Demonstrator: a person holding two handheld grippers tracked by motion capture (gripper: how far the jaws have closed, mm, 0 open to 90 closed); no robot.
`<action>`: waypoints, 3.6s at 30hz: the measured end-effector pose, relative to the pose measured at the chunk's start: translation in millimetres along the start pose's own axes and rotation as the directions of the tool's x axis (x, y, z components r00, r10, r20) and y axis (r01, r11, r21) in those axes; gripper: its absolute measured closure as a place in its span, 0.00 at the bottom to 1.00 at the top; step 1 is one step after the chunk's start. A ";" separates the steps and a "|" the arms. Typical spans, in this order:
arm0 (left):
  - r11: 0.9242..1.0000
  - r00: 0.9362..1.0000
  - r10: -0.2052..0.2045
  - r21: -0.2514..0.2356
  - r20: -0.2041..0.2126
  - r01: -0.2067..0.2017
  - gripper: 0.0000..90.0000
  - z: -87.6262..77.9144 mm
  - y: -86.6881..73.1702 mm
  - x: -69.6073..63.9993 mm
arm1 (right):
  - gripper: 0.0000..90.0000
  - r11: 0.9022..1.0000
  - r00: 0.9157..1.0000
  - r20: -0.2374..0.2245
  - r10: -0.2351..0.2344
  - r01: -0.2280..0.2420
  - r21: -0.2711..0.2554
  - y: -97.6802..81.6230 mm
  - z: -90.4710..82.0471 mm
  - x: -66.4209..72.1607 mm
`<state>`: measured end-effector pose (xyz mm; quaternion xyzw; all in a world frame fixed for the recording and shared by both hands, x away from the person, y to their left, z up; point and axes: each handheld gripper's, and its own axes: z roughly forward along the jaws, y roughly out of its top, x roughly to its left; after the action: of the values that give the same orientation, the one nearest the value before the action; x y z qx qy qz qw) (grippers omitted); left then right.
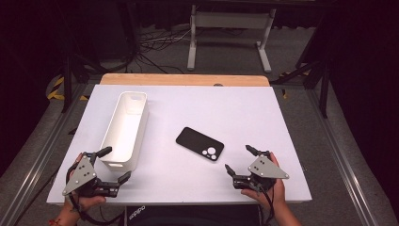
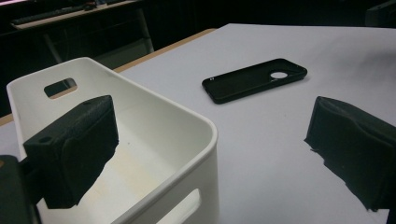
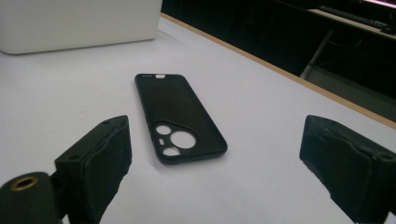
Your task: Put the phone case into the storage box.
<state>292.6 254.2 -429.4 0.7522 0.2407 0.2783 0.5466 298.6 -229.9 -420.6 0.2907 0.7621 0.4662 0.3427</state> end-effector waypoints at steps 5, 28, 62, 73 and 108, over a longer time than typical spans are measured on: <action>1.000 1.000 0.012 0.009 0.015 -0.012 0.03 -0.9 0.2 -2.8 | 0.12 0.998 0.998 -0.006 0.060 -0.059 0.019 -0.9 2.1 -5.7; 0.999 0.999 0.025 0.026 0.038 -0.026 0.05 -0.7 0.2 -4.5 | 0.76 0.987 0.994 -0.051 0.092 -0.085 0.135 3.4 10.7 -16.1; 0.999 0.998 0.020 0.033 0.062 -0.022 0.05 -2.8 2.5 -9.3 | 1.00 0.715 0.941 -0.296 0.166 0.092 0.693 43.8 100.9 11.5; 0.999 0.997 0.017 0.042 0.080 -0.020 0.05 -0.9 1.7 -9.9 | 1.00 0.679 0.956 -0.259 0.138 0.099 0.727 40.5 119.5 12.1; 0.997 0.993 0.015 0.079 0.114 -0.024 0.05 9.0 -1.3 -9.8 | 1.00 0.761 0.998 0.018 0.055 -0.054 0.647 30.7 178.1 -72.9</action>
<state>291.5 241.9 -434.4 0.7905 0.2129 0.2307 0.5258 487.1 -182.3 -433.2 0.4125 0.8676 0.1851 0.2070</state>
